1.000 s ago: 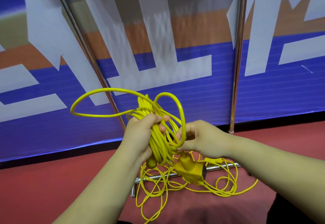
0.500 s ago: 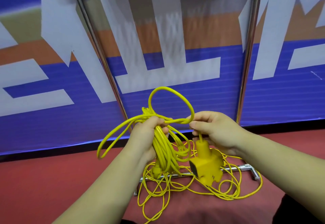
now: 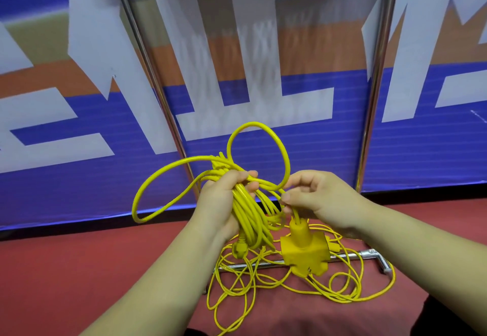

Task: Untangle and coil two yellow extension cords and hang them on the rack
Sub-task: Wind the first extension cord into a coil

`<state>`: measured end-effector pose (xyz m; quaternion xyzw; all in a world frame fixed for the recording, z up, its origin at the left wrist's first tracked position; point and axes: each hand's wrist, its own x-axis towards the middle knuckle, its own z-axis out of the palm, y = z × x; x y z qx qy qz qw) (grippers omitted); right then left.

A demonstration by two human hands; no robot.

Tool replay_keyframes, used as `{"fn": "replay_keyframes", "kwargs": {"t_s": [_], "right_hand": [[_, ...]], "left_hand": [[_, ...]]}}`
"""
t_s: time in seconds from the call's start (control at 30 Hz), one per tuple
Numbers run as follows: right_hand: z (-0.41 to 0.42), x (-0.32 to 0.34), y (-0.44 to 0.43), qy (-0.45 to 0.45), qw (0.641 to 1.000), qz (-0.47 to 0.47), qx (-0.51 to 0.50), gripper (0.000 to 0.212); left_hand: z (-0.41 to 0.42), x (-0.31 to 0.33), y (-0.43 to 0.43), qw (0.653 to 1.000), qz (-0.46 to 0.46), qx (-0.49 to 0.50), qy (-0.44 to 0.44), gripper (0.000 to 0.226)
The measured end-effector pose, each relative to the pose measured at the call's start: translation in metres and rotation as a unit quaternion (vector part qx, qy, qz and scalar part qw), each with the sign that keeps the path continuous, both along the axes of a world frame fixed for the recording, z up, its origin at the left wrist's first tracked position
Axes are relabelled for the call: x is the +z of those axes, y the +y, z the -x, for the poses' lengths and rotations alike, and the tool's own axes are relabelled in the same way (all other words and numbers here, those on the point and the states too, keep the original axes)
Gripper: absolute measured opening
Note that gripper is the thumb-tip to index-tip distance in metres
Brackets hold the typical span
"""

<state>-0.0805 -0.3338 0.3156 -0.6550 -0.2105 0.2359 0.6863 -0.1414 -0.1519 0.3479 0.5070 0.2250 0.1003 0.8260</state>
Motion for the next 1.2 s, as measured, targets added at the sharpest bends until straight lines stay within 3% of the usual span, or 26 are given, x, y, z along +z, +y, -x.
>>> {"fn": "replay_keyframes", "kwargs": {"t_s": [0.13, 0.2, 0.27, 0.33, 0.43, 0.53, 0.73, 0.87, 1.2], "right_hand": [[0.009, 0.009, -0.002, -0.042, 0.998, 0.022, 0.036, 0.032], [0.01, 0.008, 0.001, -0.047, 0.998, 0.035, 0.007, 0.037], [0.01, 0.004, 0.006, -0.032, 0.998, 0.038, -0.042, 0.034], [0.007, -0.004, 0.006, 0.01, 0.999, 0.031, -0.018, 0.042], [-0.005, -0.019, -0.002, 0.011, 0.988, 0.12, 0.101, 0.07], [-0.014, -0.037, -0.007, -0.017, 0.968, 0.22, 0.12, 0.085], [-0.013, -0.052, -0.006, 0.013, 0.971, 0.196, 0.138, 0.033], [-0.015, -0.044, -0.008, 0.044, 0.976, 0.176, 0.119, 0.028], [-0.015, -0.026, -0.004, -0.059, 0.975, 0.186, 0.104, 0.027]], "left_hand": [[0.001, 0.003, -0.003, 0.998, -0.059, 0.01, -0.011, 0.013], [0.002, 0.004, -0.005, 0.995, -0.097, 0.008, -0.014, 0.015], [0.002, 0.004, -0.007, 0.992, -0.125, 0.007, -0.019, 0.016], [0.002, 0.005, -0.007, 0.989, -0.146, 0.01, -0.028, 0.015], [0.002, 0.009, -0.003, 0.991, -0.129, 0.013, -0.039, 0.016], [0.002, 0.012, 0.004, 0.995, -0.089, 0.005, -0.049, 0.017], [0.003, 0.012, 0.011, 0.995, -0.077, -0.004, -0.06, 0.015], [0.004, 0.014, 0.017, 0.996, -0.079, -0.003, -0.037, 0.01], [0.003, 0.013, 0.037, 0.996, -0.036, 0.07, 0.037, 0.014]]}}
